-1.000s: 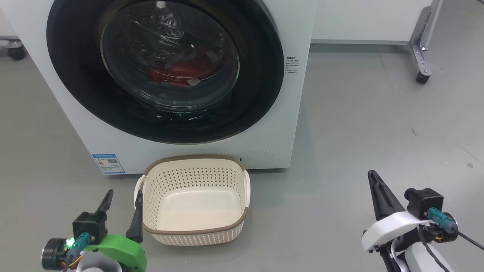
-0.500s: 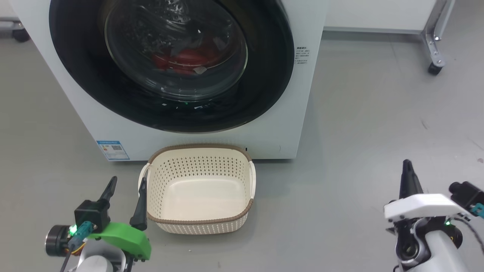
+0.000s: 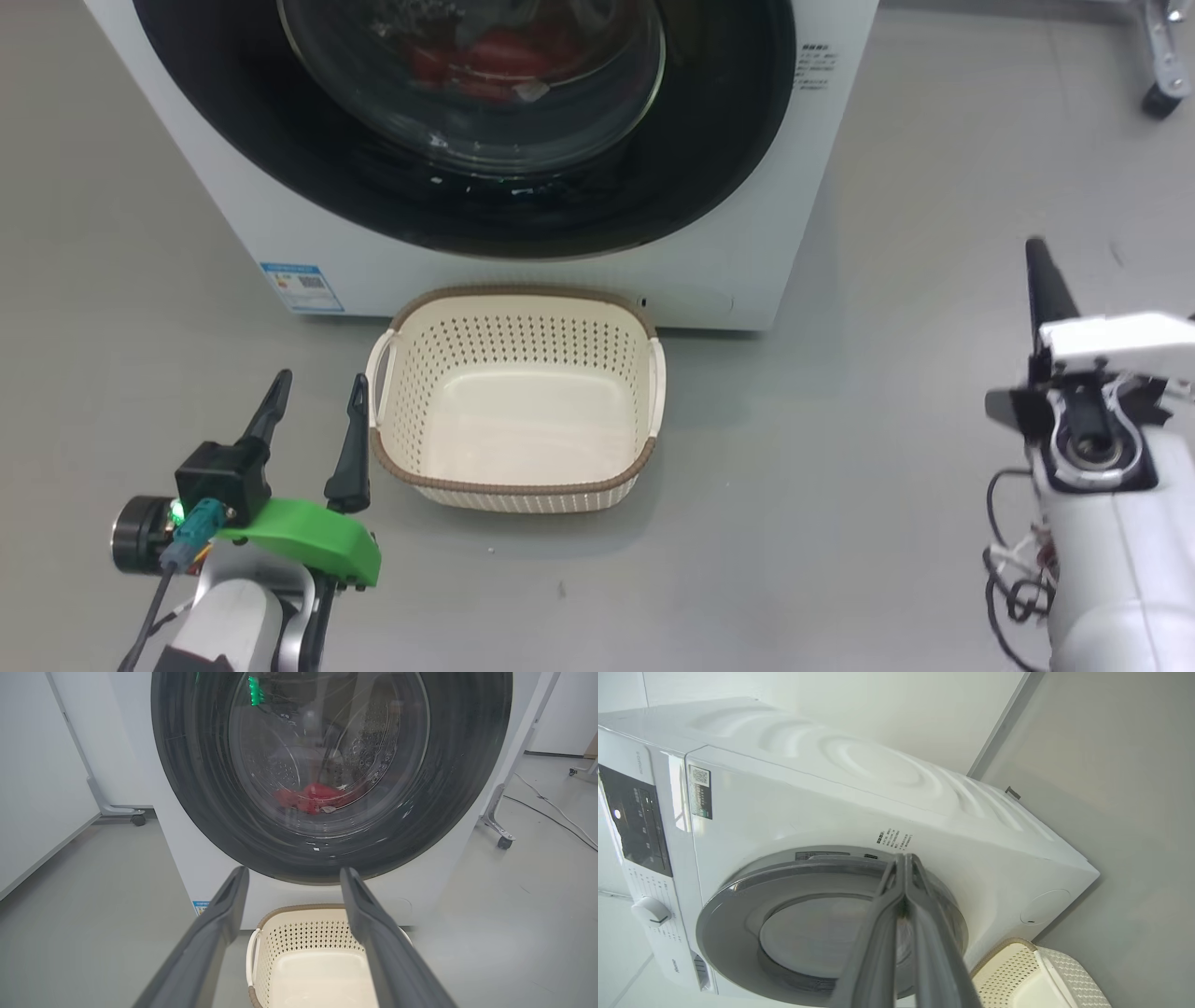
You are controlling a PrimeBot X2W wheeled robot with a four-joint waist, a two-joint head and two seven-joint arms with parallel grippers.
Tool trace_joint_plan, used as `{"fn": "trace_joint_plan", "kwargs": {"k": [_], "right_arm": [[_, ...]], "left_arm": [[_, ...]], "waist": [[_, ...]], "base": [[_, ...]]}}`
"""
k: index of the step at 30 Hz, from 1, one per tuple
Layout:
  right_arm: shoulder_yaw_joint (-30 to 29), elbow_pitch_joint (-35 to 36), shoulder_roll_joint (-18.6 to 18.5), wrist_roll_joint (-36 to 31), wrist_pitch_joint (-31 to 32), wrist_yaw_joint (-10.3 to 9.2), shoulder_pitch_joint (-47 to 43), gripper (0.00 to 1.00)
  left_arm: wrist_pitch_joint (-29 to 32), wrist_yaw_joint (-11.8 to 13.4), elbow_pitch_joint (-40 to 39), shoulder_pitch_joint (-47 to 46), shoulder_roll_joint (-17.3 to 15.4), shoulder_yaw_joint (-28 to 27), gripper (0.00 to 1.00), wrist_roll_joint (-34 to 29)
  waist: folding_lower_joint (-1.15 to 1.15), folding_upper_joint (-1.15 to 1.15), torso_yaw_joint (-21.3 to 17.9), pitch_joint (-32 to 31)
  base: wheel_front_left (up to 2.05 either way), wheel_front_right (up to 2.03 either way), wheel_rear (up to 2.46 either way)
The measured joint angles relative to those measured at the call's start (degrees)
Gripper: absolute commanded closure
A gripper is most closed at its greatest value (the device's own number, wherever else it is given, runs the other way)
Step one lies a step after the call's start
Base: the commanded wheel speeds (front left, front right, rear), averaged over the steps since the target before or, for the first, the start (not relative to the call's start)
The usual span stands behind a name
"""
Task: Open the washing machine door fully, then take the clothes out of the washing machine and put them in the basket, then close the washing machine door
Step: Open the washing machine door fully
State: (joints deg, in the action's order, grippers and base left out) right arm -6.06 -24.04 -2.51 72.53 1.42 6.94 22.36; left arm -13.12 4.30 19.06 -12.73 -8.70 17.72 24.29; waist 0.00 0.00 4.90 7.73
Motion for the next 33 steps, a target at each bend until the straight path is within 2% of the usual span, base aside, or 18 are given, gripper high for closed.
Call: {"fn": "trace_joint_plan", "kwargs": {"k": [5, 10, 22, 24, 33], "right_arm": [[-2.1, 0.4, -0.3, 5.1, 4.2, -0.01, 5.7, 1.0], [-2.4, 0.3, -0.7, 7.3, 8.3, -0.25, 11.1, 1.0], [-1.4, 0.3, -5.3, 9.7, 17.0, -4.17, 24.5, 1.0], [-0.8, 0.3, -6.6, 9.7, 19.1, -5.34, 27.3, 1.0], [2.0, -0.3, -9.3, 9.7, 24.9, -7.2, 34.2, 1.0]], "left_arm": [[0.0, 0.0, -1.1, -2.0, 0.1, -0.1, 0.0, 0.0], [-0.1, 0.0, -1.7, -3.6, 0.5, -0.2, 0.0, 0.0], [-0.6, -0.6, -3.7, -8.3, 2.2, 0.0, 0.0, 0.0], [-0.6, -0.8, -4.0, -9.4, 2.5, 0.2, 0.0, 0.0], [-0.6, -1.6, -4.7, -11.6, 3.9, 0.9, 0.0, 0.0]], "waist": [[0.0, 0.0, 1.3, 3.0], [0.0, 0.0, 2.7, 6.1], [0.0, 0.0, 5.8, 13.5], [0.0, 0.0, 6.5, 15.3], [0.01, 0.0, 8.8, 19.6]], "base": [[0.0, 0.0, 0.0], [0.0, 0.0, 0.0], [0.0, 0.0, 0.0], [0.0, 0.0, 0.0], [0.0, 0.0, 0.0]]}}
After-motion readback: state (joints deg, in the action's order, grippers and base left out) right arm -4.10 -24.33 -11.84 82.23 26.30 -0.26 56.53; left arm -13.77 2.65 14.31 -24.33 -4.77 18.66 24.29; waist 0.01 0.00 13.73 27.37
